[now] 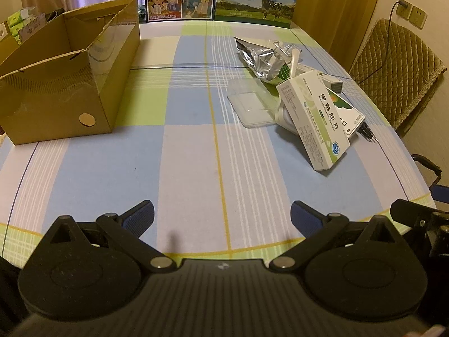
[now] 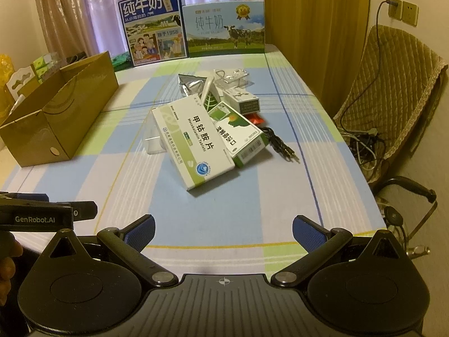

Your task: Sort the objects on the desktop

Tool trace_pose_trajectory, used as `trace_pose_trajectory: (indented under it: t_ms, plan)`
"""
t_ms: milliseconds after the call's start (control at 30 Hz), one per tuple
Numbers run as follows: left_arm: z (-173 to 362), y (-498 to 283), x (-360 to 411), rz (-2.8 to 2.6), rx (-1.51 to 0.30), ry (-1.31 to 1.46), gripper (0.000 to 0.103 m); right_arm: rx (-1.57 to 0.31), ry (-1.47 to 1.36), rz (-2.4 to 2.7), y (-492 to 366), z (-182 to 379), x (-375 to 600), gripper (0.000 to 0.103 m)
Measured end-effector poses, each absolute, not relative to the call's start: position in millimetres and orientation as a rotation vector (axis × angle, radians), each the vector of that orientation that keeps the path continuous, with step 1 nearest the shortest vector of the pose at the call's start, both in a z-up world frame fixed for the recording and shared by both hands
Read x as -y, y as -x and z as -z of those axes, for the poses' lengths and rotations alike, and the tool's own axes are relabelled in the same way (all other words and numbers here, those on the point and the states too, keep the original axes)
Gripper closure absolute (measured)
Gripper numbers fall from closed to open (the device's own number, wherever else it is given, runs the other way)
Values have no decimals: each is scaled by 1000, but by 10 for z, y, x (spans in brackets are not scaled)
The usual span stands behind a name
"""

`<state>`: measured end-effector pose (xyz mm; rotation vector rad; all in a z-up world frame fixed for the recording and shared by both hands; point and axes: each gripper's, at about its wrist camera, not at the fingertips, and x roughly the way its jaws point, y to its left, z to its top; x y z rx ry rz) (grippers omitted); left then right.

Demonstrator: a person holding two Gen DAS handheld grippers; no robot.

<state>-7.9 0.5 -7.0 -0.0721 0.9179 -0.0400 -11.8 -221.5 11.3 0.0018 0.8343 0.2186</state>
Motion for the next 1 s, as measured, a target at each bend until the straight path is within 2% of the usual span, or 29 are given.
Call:
trace_pose_trajectory:
  t_ms: [1000]
  plan:
    - [34, 47, -32, 81, -890, 47, 2, -855, 16, -217, 61, -47, 2220, 2]
